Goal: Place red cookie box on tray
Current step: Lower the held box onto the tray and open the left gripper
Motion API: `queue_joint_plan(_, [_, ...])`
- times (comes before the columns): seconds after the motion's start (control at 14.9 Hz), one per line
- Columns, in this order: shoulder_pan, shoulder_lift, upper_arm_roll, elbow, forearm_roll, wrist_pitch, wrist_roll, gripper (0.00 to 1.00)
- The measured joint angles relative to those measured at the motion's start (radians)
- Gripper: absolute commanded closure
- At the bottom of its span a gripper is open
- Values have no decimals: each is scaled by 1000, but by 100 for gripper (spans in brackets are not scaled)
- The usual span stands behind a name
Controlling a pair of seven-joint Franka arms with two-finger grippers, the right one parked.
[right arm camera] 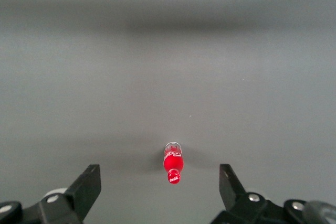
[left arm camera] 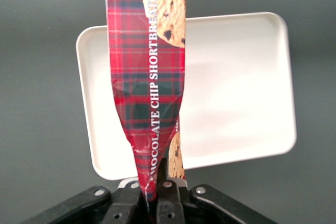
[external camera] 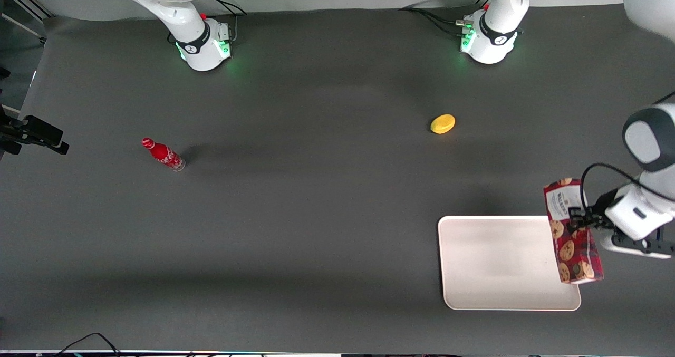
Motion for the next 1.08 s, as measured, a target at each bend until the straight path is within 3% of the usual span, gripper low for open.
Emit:
queue_joint_plan(0.4, [1, 268, 34, 170, 19, 48, -26, 100])
queue_joint_plan(0.81, [0, 335, 53, 183, 21, 156, -27, 100])
queue_joint_plan(0.94, [-1, 338, 54, 183, 22, 169, -27, 50])
queue_joint_plan(1.01, [-1, 339, 54, 183, 24, 171, -27, 4])
queue_joint_plan(1.08, [-1, 339, 55, 183, 25, 172, -26, 0])
